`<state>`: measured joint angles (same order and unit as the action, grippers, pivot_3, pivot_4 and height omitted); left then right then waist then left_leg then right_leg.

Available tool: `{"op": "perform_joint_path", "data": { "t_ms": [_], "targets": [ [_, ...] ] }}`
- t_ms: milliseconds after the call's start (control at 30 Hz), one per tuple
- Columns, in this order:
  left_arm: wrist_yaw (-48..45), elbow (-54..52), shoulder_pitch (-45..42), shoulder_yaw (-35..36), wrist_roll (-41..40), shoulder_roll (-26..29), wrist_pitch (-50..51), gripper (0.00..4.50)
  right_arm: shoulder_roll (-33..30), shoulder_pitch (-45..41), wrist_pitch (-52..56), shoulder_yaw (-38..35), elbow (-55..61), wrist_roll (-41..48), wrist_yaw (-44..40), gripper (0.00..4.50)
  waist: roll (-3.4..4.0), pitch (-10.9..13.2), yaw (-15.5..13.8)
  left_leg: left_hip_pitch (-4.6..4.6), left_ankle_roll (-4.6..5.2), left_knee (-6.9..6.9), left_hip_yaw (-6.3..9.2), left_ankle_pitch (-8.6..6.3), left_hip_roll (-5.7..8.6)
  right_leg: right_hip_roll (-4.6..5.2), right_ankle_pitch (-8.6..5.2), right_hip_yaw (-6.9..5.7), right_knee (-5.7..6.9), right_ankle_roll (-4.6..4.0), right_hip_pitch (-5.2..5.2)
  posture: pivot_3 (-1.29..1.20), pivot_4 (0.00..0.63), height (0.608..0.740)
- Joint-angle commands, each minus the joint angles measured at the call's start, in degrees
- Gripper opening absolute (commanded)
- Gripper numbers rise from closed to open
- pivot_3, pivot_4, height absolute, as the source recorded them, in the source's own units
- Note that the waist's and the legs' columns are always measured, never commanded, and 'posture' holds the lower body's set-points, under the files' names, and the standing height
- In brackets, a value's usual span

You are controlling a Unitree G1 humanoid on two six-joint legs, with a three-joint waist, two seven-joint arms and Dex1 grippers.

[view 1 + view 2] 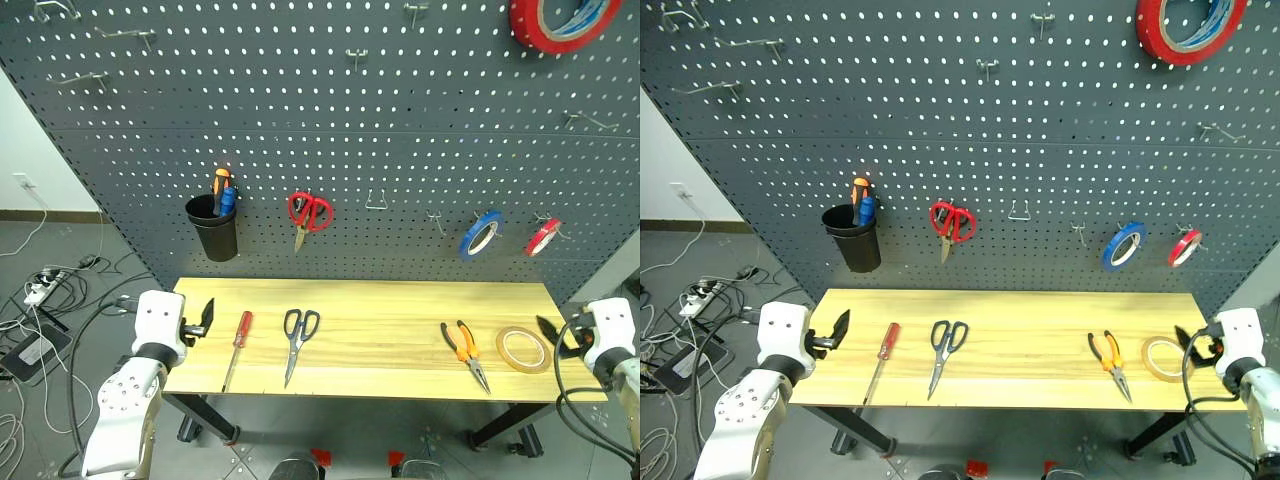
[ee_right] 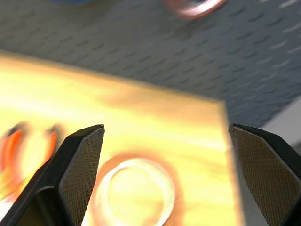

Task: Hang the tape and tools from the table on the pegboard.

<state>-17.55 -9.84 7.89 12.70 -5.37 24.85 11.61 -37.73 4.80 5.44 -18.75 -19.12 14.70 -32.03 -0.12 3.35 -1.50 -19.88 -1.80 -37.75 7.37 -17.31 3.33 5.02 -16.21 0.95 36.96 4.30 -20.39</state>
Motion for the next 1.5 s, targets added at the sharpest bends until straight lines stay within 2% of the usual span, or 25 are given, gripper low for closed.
{"op": "perform_joint_path", "data": {
  "t_ms": [33,133,200,367,500,567,633,700,767,900,1033,1133,1433,1467,1500],
  "targets": [
    [-7.1,-6.5,-3.6,-4.3,-1.6,4.4,4.9,3.73,-1.9,3.6,11.2,2.3,12.0,-1.7,1.4,4.50,0.11,1.3,0.2,-0.03,0.00,0.00,-0.02,0.00,0.00,0.00,-0.02,0.00,0.01,0.01,-0.03,-0.01,0.111,0.740],
    [-9.5,-8.7,-6.8,-7.7,-2.1,5.5,9.0,3.73,-2.0,5.9,16.8,3.3,19.6,-2.0,2.0,4.50,0.35,2.9,0.4,-0.12,0.01,-0.04,0.01,0.00,-0.01,0.04,-0.15,-0.03,0.04,-0.15,-0.09,-0.02,0.136,0.740],
    [-12.2,-9.7,-9.5,-10.2,-4.2,5.5,13.1,3.73,-2.4,5.6,16.6,5.2,22.8,-4.0,1.9,4.50,0.46,3.8,0.8,-0.15,0.01,-0.05,-0.02,0.00,0.00,0.06,0.00,-0.01,0.02,0.06,-0.11,-0.03,0.165,0.740],
    [-21.8,-10.8,-14.6,-16.2,-9.6,7.4,21.1,3.73,-1.9,0.6,21.2,8.8,22.0,-4.7,0.7,4.50,-0.06,6.5,2.7,-0.22,0.01,-0.04,0.02,0.01,-0.02,-0.03,0.00,-0.09,0.10,0.04,-0.23,-0.03,0.218,0.740],
    [-26.4,-7.8,-18.7,-20.4,-7.4,9.2,16.6,3.73,-2.0,-5.6,26.5,12.3,17.0,-5.3,-0.7,4.50,-0.30,8.2,3.4,-0.99,0.00,-0.14,0.01,0.05,-0.09,-0.01,0.10,-0.05,0.24,-0.06,-1.05,-0.03,0.245,0.740],
    [-28.0,-4.8,-21.7,-22.0,-7.4,7.9,14.5,3.73,-2.1,-9.4,26.2,13.9,12.2,-6.4,-1.3,4.50,-0.30,8.8,3.4,-0.99,0.00,-0.13,0.01,0.05,-0.12,0.01,0.11,-0.07,0.23,-0.07,-1.05,-0.03,0.254,0.740],
    [-31.3,-2.8,-24.4,-22.6,-11.3,5.4,15.7,3.73,-1.9,-14.6,26.6,14.9,5.6,-7.2,-1.4,4.50,-0.19,9.4,3.4,-1.04,0.00,-0.13,0.01,0.05,-0.10,0.04,0.11,-0.11,0.18,-0.07,-1.08,-0.04,0.261,0.740],
    [-32.7,-1.4,-26.3,-24.5,-9.9,4.8,13.8,3.73,-1.5,-19.5,27.3,15.7,-1.1,-8.2,-0.8,4.50,-0.24,10.1,3.4,-1.14,0.00,-0.15,-0.02,0.04,-0.04,0.11,0.11,-0.10,0.14,-0.07,-1.14,-0.05,0.268,0.740],
    [-36.4,-0.7,-27.4,-26.8,-9.2,5.5,12.1,3.73,-1.3,-23.7,26.5,17.0,-7.5,-9.7,-0.6,4.50,-0.35,10.3,3.5,-1.20,-0.01,-0.14,-0.05,0.05,-0.04,0.13,0.11,-0.10,0.12,-0.07,-1.21,-0.05,0.272,0.740],
    [-42.5,0.3,-29.2,-30.9,-8.7,6.7,9.6,3.73,-1.0,-29.9,27.5,19.7,-17.4,-11.7,-2.4,4.50,-0.36,10.4,4.0,-2.01,-0.24,-0.18,-0.05,0.19,-0.11,0.09,0.11,-0.17,0.16,-0.07,-2.01,-0.05,0.275,0.740],
    [-45.3,2.0,-31.5,-33.3,-7.3,6.0,6.6,3.73,-0.6,-34.2,29.3,21.7,-23.8,-12.9,-5.0,4.50,-0.54,10.6,4.3,-2.07,-0.23,-0.23,-0.10,0.19,-0.07,0.15,0.11,-0.16,0.12,-0.06,-2.01,-0.05,0.269,0.740],
    [-46.1,3.2,-32.6,-34.2,-6.9,4.8,5.0,3.75,-0.4,-35.6,28.3,23.9,-26.8,-14.6,-6.1,3.96,-0.54,10.6,4.3,-1.99,-0.21,-0.29,-0.06,0.20,-0.06,0.15,0.13,-0.19,0.16,-0.04,-1.91,-0.06,0.259,0.740],
    [-46.8,5.2,-33.3,-33.8,-6.4,2.7,1.8,3.75,1.0,-34.4,26.2,26.4,-27.2,-17.9,-5.7,0.85,-0.78,10.4,4.4,-1.92,-0.18,-0.42,-0.02,0.25,-0.05,0.13,0.21,-0.20,0.26,0.05,-1.82,-0.07,0.235,0.740],
    [-46.5,5.4,-33.3,-33.5,-6.4,2.5,1.3,3.75,0.9,-34.1,26.1,25.9,-26.6,-17.8,-5.4,0.53,-0.80,10.4,4.4,-1.92,-0.18,-0.44,-0.02,0.26,-0.05,0.13,0.23,-0.21,0.26,0.05,-1.82,-0.07,0.232,0.740],
    [-46.2,5.4,-33.3,-32.8,-6.9,2.2,1.2,3.75,0.3,-33.4,25.9,25.2,-24.9,-17.6,-4.9,0.42,-0.82,10.4,4.4,-1.93,-0.18,-0.45,-0.01,0.26,-0.04,0.13,0.25,-0.21,0.26,0.06,-1.82,-0.07,0.232,0.740]
  ]
}}
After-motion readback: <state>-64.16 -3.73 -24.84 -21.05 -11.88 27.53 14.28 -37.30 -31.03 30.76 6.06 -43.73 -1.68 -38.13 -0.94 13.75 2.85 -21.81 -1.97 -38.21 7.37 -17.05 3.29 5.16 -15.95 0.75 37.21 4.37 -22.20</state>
